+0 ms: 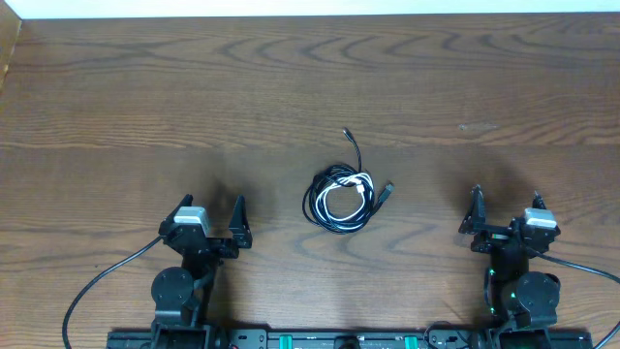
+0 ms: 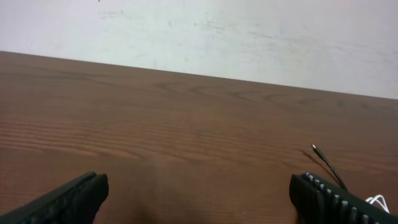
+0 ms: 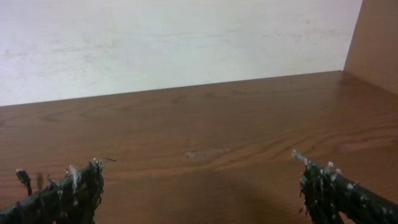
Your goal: Untangle cables
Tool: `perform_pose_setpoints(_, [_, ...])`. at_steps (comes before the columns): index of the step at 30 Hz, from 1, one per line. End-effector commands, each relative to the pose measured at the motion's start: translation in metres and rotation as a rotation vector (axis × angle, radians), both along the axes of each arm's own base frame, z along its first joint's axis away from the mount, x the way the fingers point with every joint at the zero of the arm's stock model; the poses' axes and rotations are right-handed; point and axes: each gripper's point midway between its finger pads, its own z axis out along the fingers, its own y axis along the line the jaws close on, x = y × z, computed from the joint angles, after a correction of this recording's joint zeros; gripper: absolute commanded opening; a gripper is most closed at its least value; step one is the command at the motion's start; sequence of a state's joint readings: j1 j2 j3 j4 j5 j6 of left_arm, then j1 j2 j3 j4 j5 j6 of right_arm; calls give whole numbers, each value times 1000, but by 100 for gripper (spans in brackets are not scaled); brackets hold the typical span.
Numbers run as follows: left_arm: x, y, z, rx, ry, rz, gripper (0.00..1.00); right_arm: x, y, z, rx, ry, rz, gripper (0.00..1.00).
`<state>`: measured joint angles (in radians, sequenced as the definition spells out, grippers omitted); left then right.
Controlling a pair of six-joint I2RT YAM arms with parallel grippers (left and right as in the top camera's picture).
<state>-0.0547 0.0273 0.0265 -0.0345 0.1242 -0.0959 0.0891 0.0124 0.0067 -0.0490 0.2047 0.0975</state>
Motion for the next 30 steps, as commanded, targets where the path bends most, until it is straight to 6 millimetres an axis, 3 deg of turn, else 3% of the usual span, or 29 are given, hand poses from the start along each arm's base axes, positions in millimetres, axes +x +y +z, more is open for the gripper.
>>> perform_pose_setpoints(1, [0,2,-18,20,51,6,97,0,0,0,-9,-1,0,99])
perform_pose_setpoints(17, [0,2,-19,20,52,6,98,0,0,0,-4,-3,4,99])
perform_pose_setpoints(23, [0,1,-18,11,52,3,98,1,19,-1,6,1,113,99])
perform_pose_setpoints(26, [-1,-4,-14,0,42,-23,98,0,32,13,9,-52,188,99])
perform_pose_setpoints(30, [-3,-8,14,-47,2,-43,98,-6,37,51,8,-135,221,99])
